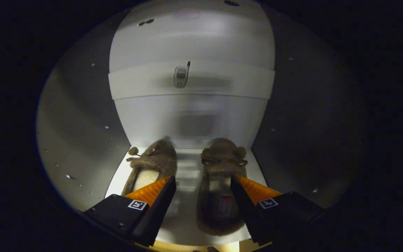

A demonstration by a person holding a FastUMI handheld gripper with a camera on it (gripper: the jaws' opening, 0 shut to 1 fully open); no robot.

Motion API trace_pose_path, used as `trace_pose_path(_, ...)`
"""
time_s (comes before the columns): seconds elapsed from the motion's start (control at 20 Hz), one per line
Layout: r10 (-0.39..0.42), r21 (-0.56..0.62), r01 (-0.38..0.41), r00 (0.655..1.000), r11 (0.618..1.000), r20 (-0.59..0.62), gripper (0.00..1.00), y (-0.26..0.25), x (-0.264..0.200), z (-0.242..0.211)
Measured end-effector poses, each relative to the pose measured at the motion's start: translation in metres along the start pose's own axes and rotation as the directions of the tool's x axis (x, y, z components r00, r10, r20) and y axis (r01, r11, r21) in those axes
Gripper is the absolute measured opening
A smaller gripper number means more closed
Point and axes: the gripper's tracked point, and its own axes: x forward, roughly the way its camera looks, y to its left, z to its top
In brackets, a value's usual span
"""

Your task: Open the shoe cabinet door, grab the shoes and put them into the shoe cabinet, then close the shoe cabinet door.

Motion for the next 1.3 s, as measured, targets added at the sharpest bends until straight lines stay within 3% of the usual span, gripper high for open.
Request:
trace_pose_path(0.2, 0.006, -0.025, -0.003, 0.994, 1.000, 0.107, 0.99, 0.010, -0.083, 0.009)
trace_pose_path(0.4, 0.068, -0.032, -0.062, 0.970, 0.998, 0.234, 0.99, 0.035, -0.176, 0.005)
trace_pose_path(0.75, 0.088, -0.030, -0.083, 0.884, 0.996, 0.459, 0.98, 0.034, -0.331, -0.029)
trace_pose_path(0.95, 0.137, -0.035, -0.137, 0.870, 0.990, 0.474, 0.98, 0.010, -0.403, -0.071)
trace_pose_path(1.3, 0.109, -0.021, -0.115, 0.855, 0.993, 0.506, 0.98, -0.076, -0.508, -0.108)
